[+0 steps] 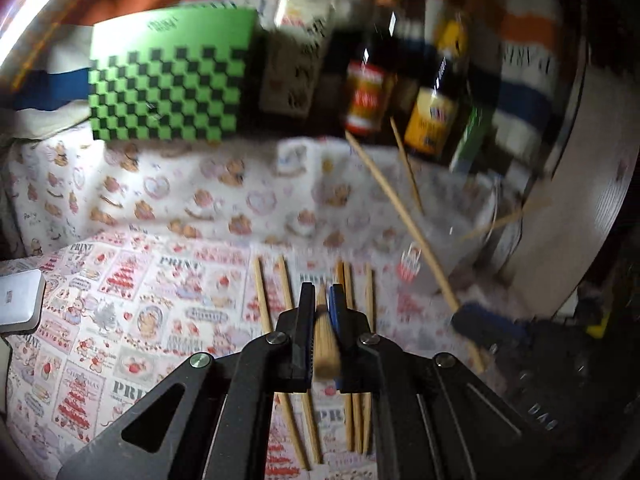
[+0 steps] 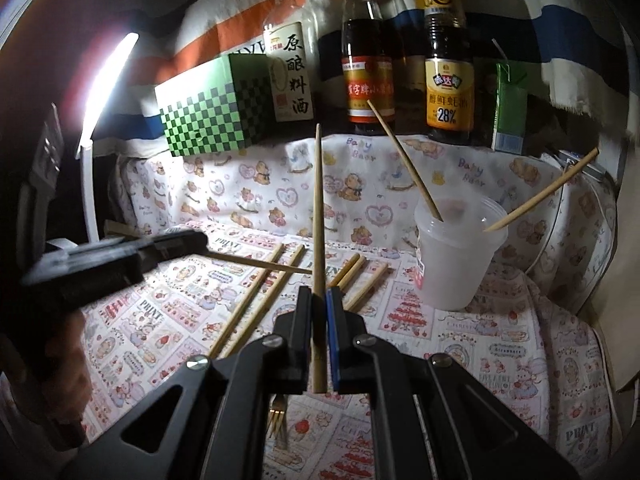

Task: Organize utensils
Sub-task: 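Lift both held chopsticks and carry them above the plastic cup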

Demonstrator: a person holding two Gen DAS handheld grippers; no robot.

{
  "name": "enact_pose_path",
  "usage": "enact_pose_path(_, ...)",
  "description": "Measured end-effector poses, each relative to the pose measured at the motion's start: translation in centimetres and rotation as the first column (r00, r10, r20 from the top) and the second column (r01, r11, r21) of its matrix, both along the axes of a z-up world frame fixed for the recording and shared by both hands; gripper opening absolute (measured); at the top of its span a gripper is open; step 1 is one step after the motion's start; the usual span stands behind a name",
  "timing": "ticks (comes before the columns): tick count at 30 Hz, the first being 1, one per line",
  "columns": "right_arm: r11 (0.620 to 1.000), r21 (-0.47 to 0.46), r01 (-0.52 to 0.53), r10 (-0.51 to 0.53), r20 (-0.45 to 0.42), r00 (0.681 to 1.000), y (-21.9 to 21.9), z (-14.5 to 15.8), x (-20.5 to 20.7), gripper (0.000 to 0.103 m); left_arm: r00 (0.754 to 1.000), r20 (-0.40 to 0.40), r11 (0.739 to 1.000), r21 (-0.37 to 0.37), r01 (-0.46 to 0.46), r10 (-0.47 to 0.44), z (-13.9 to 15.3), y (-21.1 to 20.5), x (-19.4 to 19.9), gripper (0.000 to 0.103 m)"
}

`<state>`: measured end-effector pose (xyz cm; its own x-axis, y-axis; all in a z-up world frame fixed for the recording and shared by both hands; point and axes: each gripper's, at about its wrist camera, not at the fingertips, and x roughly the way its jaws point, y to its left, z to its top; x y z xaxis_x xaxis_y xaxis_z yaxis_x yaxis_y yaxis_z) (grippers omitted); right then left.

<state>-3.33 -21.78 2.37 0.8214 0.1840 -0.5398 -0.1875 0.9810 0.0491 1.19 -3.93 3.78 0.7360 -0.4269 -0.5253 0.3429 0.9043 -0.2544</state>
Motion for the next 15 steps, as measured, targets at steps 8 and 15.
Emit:
enact_pose_path(8, 0.999, -0.027, -0.034, 0.033, -0.021, 0.999, 0.7, -0.4, 0.0, 0.006, 0.995, 0.09, 0.994, -0.105, -0.041, 0.05, 1.1, 2.3, -0.7, 0.006)
enact_pose_path(15, 0.999, -0.033, -0.037, 0.037, -0.023, 0.999, 0.8, -0.5, 0.0, 0.006, 0.995, 0.078, 0.992, -0.117, -0.046, 0.055, 1.2, 2.7, -0.4, 0.006)
